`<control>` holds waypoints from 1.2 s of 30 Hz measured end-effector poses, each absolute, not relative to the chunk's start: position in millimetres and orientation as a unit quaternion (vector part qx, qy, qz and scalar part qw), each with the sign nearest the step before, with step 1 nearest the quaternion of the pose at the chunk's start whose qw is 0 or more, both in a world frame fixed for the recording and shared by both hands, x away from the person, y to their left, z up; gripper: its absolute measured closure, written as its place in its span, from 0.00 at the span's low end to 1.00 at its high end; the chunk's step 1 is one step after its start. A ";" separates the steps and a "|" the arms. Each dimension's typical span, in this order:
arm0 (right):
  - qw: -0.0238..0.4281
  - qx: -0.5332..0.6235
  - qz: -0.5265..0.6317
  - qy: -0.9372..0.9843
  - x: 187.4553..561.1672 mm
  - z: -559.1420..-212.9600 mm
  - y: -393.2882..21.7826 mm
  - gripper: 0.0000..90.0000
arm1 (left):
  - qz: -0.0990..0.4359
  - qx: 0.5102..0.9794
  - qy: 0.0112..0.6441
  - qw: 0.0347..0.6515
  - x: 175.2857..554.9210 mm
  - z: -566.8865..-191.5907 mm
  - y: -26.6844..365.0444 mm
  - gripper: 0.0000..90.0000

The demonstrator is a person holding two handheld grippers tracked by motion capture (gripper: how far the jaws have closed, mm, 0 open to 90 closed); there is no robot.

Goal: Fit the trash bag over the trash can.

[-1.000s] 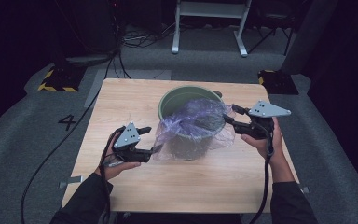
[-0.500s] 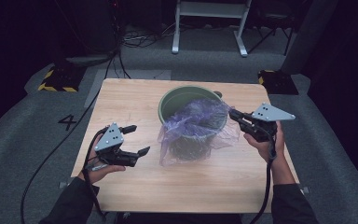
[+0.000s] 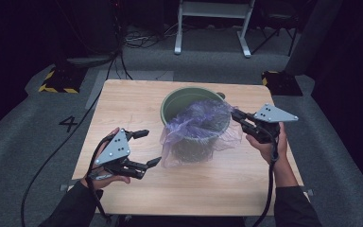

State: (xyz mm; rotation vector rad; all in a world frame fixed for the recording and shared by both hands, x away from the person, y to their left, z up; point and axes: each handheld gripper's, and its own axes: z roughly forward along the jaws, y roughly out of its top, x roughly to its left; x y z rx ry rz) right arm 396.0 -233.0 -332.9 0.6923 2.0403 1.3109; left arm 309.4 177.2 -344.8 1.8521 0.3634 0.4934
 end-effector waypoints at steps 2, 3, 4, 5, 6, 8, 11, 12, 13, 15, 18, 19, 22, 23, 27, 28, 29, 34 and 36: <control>0.306 0.262 0.493 0.771 395.8 -332.7 -232.8 0.90 | 0.198 0.782 0.147 0.572 309.4 -338.5 172.5 0.17; 0.308 0.262 0.492 0.771 395.6 -332.4 -232.8 0.90 | 0.195 0.782 0.145 0.574 309.2 -336.3 170.0 0.16; 0.308 0.263 0.492 0.771 395.4 -332.2 -232.8 0.90 | 0.186 0.782 0.138 0.578 308.7 -332.3 166.8 0.16; 0.307 0.263 0.495 0.769 395.3 -332.0 -233.2 0.90 | 0.175 0.779 0.137 0.586 308.0 -329.1 164.8 0.16; 0.307 0.263 0.496 0.768 395.2 -331.8 -233.4 0.90 | 0.172 0.775 0.138 0.591 307.3 -326.7 163.4 0.16; 0.303 0.265 0.502 0.766 395.0 -331.6 -233.9 0.90 | 0.177 0.774 0.131 0.594 304.6 -320.5 159.0 0.16; 0.305 0.264 0.498 0.768 395.1 -332.1 -233.7 0.90 | 0.196 0.781 0.135 0.577 306.5 -316.9 149.5 0.16; 0.304 0.264 0.499 0.768 395.0 -332.2 -234.0 0.89 | 0.206 0.783 0.142 0.570 309.2 -316.6 146.4 0.16; 0.303 0.264 0.499 0.767 394.7 -332.5 -234.3 0.89 | 0.215 0.784 0.151 0.563 312.7 -316.3 143.9 0.17; 0.302 0.266 0.502 0.765 394.9 -333.2 -235.3 0.88 | 0.217 0.788 0.155 0.555 321.8 -316.2 140.3 0.20; 0.302 0.269 0.505 0.762 395.4 -334.0 -236.2 0.86 | 0.207 0.797 0.160 0.545 336.9 -316.8 138.0 0.31; 0.302 0.269 0.506 0.762 395.6 -334.0 -236.3 0.85 | 0.203 0.799 0.160 0.543 340.9 -317.0 137.9 0.35; 0.307 0.270 0.502 0.762 396.0 -333.7 -235.4 0.83 | 0.199 0.801 0.160 0.542 352.7 -317.3 141.0 0.54; 0.309 0.269 0.501 0.762 396.2 -333.6 -235.1 0.83 | 0.202 0.799 0.161 0.542 355.7 -316.9 142.5 0.58; 0.334 0.285 0.501 0.746 397.5 -334.1 -235.5 0.83 | 0.216 0.809 0.148 0.527 365.1 -315.5 145.1 0.78; 0.336 0.290 0.506 0.739 398.3 -334.7 -236.4 0.83 | 0.213 0.807 0.151 0.529 368.5 -316.0 145.7 0.82; 0.337 0.295 0.509 0.735 399.4 -335.4 -237.2 0.83 | 0.215 0.806 0.157 0.529 371.5 -316.6 146.1 0.85; 0.340 0.308 0.512 0.727 403.7 -338.0 -240.6 0.89 | 0.228 0.794 0.179 0.534 383.7 -319.4 149.8 0.97; 0.334 0.307 0.513 0.728 405.1 -338.9 -241.1 0.93 | 0.221 0.791 0.188 0.538 390.1 -322.1 152.1 0.98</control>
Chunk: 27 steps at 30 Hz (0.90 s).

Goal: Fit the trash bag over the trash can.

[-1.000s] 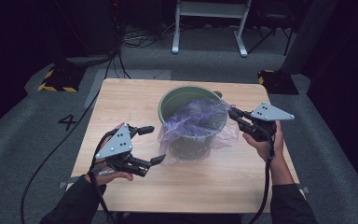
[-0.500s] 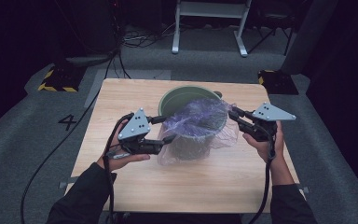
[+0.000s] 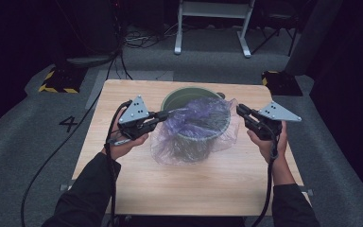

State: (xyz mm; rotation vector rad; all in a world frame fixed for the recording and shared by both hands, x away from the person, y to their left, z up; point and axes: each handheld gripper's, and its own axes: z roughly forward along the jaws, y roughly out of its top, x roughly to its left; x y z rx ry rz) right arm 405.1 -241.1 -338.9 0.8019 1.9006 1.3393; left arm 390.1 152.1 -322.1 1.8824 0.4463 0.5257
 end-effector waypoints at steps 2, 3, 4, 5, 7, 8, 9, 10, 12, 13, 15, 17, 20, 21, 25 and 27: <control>0.329 0.306 0.514 0.731 405.7 -340.3 -241.0 0.98 | 0.233 0.793 0.191 0.529 394.1 -325.0 152.8 0.99; 0.331 0.303 0.512 0.733 405.5 -340.9 -241.0 1.00 | 0.229 0.793 0.195 0.530 396.8 -326.7 153.8 0.99; 0.330 0.302 0.511 0.734 405.4 -341.5 -241.2 1.00 | 0.225 0.792 0.200 0.531 399.6 -328.3 155.0 0.99; 0.330 0.301 0.510 0.735 405.5 -342.2 -241.4 1.00 | 0.225 0.791 0.203 0.531 402.1 -330.0 155.9 0.99; 0.330 0.303 0.507 0.737 406.0 -343.7 -242.6 1.00 | 0.216 0.789 0.209 0.536 406.1 -333.3 158.1 1.00; 0.329 0.306 0.508 0.735 406.2 -344.3 -243.6 1.00 | 0.216 0.789 0.211 0.534 407.2 -334.6 158.0 1.00; 0.327 0.308 0.510 0.733 406.2 -344.5 -244.7 1.00 | 0.218 0.790 0.214 0.532 408.5 -336.7 158.1 1.00; 0.324 0.313 0.514 0.730 405.7 -344.5 -246.8 1.00 | 0.217 0.790 0.214 0.532 409.7 -338.3 158.8 1.00; 0.327 0.314 0.518 0.726 403.2 -343.8 -249.5 1.00 | 0.216 0.791 0.218 0.530 412.2 -341.4 160.4 1.00; 0.328 0.312 0.517 0.727 402.0 -343.6 -250.5 1.00 | 0.215 0.791 0.220 0.530 413.5 -343.1 161.6 1.00; 0.333 0.307 0.511 0.730 400.4 -343.7 -251.7 1.00 | 0.212 0.788 0.221 0.535 415.8 -347.0 165.0 1.00; 0.335 0.309 0.501 0.736 400.8 -344.7 -254.7 1.00 | 0.209 0.780 0.227 0.544 419.1 -351.1 168.8 1.00; 0.331 0.322 0.498 0.734 404.4 -348.3 -259.8 1.00 | 0.200 0.779 0.236 0.546 424.6 -355.1 172.9 1.00; 0.333 0.326 0.496 0.733 405.6 -349.8 -261.2 1.00 | 0.201 0.780 0.238 0.542 425.5 -356.4 173.2 1.00; 0.332 0.343 0.494 0.726 408.9 -357.2 -266.5 1.00 | 0.198 0.783 0.246 0.536 428.3 -364.5 177.5 1.00; 0.331 0.348 0.492 0.726 409.1 -361.4 -268.6 1.00 | 0.193 0.784 0.253 0.533 429.8 -369.3 181.3 1.00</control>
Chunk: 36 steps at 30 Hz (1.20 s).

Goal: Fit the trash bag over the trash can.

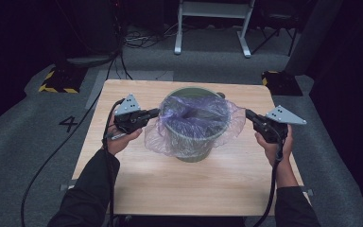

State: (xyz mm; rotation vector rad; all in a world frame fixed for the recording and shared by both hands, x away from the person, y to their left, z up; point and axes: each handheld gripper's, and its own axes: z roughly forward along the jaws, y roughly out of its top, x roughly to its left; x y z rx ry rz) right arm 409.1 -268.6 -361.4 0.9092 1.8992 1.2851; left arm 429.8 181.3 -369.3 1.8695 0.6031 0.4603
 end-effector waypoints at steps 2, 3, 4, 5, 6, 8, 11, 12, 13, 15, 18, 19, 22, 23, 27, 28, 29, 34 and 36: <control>0.329 0.351 0.487 0.729 409.6 -365.5 -269.8 1.00 | 0.192 0.784 0.261 0.529 432.5 -374.2 183.5 1.00; 0.328 0.352 0.485 0.730 409.9 -366.6 -270.1 1.00 | 0.189 0.784 0.266 0.528 434.4 -377.0 184.7 1.00; 0.328 0.353 0.485 0.730 410.2 -368.3 -270.7 1.00 | 0.185 0.784 0.271 0.527 436.4 -379.4 184.9 1.00; 0.326 0.354 0.485 0.730 410.3 -369.3 -271.1 1.00 | 0.186 0.786 0.272 0.523 437.9 -380.9 184.7 1.00; 0.327 0.354 0.484 0.730 410.6 -370.1 -271.4 1.00 | 0.190 0.790 0.274 0.515 439.6 -383.7 183.0 1.00; 0.334 0.358 0.474 0.732 411.1 -373.4 -272.3 1.00 | 0.194 0.796 0.276 0.504 441.7 -387.7 180.3 1.00; 0.327 0.364 0.472 0.734 412.2 -381.0 -277.0 1.00 | 0.192 0.795 0.282 0.501 443.3 -392.3 178.7 1.00; 0.324 0.367 0.469 0.735 413.0 -384.3 -278.8 1.00 | 0.195 0.794 0.282 0.503 442.9 -392.7 178.7 1.00; 0.317 0.370 0.470 0.736 413.6 -387.1 -280.8 1.00 | 0.194 0.791 0.280 0.508 442.0 -392.0 178.8 1.00; 0.301 0.365 0.486 0.735 412.8 -389.1 -283.9 1.00 | 0.199 0.787 0.269 0.519 437.3 -386.5 176.8 1.00; 0.299 0.366 0.511 0.718 407.2 -381.2 -287.3 0.82 | 0.203 0.786 0.263 0.521 433.6 -380.1 173.9 0.99; 0.296 0.365 0.521 0.712 405.3 -376.7 -287.8 0.74 | 0.202 0.785 0.261 0.524 433.2 -378.9 173.9 0.99; 0.293 0.361 0.540 0.701 398.1 -363.4 -286.3 0.61 | 0.202 0.783 0.263 0.527 432.6 -378.1 173.6 0.99; 0.296 0.357 0.543 0.700 396.0 -359.4 -284.7 0.55 | 0.202 0.783 0.263 0.526 432.6 -378.2 173.3 0.99; 0.292 0.360 0.556 0.690 388.6 -346.3 -274.4 0.36 | 0.203 0.783 0.262 0.526 431.2 -378.6 171.1 0.99; 0.288 0.358 0.562 0.688 387.2 -343.5 -272.0 0.35 | 0.203 0.784 0.262 0.526 430.8 -378.4 171.0 0.99; 0.282 0.355 0.569 0.686 386.0 -340.9 -269.3 0.32 | 0.204 0.784 0.261 0.525 430.7 -378.4 171.0 0.99; 0.262 0.337 0.574 0.699 386.0 -333.7 -253.2 0.24 | 0.207 0.785 0.260 0.524 430.8 -377.9 171.4 0.98; 0.249 0.334 0.557 0.718 390.7 -335.5 -245.2 0.24 | 0.204 0.784 0.261 0.525 431.5 -378.3 170.7 0.98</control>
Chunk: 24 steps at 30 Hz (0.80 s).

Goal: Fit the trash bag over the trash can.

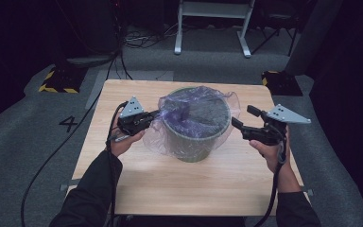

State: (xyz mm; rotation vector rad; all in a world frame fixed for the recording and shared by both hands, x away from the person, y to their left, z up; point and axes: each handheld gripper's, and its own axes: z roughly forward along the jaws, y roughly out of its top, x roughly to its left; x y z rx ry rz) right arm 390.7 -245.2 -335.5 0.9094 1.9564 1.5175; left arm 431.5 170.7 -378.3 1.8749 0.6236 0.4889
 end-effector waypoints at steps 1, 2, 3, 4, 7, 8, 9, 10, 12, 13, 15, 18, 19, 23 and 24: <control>0.242 0.334 0.554 0.723 393.1 -337.3 -242.5 0.24 | 0.205 0.784 0.261 0.524 431.8 -378.4 170.3 0.98; 0.235 0.334 0.548 0.730 395.5 -339.4 -239.9 0.25 | 0.206 0.785 0.259 0.523 432.0 -378.5 170.1 0.98; 0.234 0.338 0.537 0.737 397.0 -341.4 -237.3 0.31 | 0.205 0.785 0.260 0.524 432.1 -378.7 169.7 0.99; 0.245 0.343 0.525 0.739 397.6 -343.4 -235.6 0.42 | 0.205 0.785 0.260 0.524 432.3 -379.0 169.8 0.99; 0.234 0.343 0.537 0.734 398.0 -347.0 -238.5 0.74 | 0.206 0.786 0.262 0.521 434.1 -380.3 170.5 0.99; 0.240 0.344 0.534 0.734 397.8 -348.3 -239.6 0.80 | 0.204 0.787 0.263 0.520 435.6 -381.3 170.7 0.99; 0.241 0.341 0.530 0.738 397.9 -350.8 -240.7 0.88 | 0.199 0.787 0.266 0.521 436.4 -382.5 170.3 1.00; 0.240 0.341 0.533 0.736 397.1 -353.6 -241.7 0.95 | 0.197 0.788 0.266 0.520 437.5 -383.8 169.5 1.00; 0.234 0.339 0.541 0.734 396.8 -359.1 -244.5 1.00 | 0.196 0.790 0.266 0.517 439.5 -386.2 167.2 1.00; 0.230 0.340 0.541 0.734 396.8 -361.6 -245.7 1.00 | 0.195 0.791 0.267 0.515 441.0 -387.1 166.1 1.00; 0.228 0.341 0.540 0.735 397.9 -366.6 -248.3 1.00 | 0.193 0.793 0.269 0.511 444.0 -389.2 163.3 1.00; 0.229 0.352 0.533 0.735 400.9 -376.6 -252.7 1.00 | 0.190 0.794 0.274 0.509 449.0 -391.8 160.6 1.00; 0.226 0.357 0.531 0.734 402.1 -379.8 -254.8 1.00 | 0.189 0.794 0.276 0.508 450.6 -392.8 159.6 1.00; 0.235 0.375 0.518 0.732 407.3 -393.1 -264.7 1.00 | 0.188 0.796 0.283 0.501 456.0 -397.6 157.0 1.00; 0.231 0.381 0.518 0.730 408.8 -396.6 -267.5 1.00 | 0.188 0.797 0.284 0.499 456.7 -398.6 156.3 1.00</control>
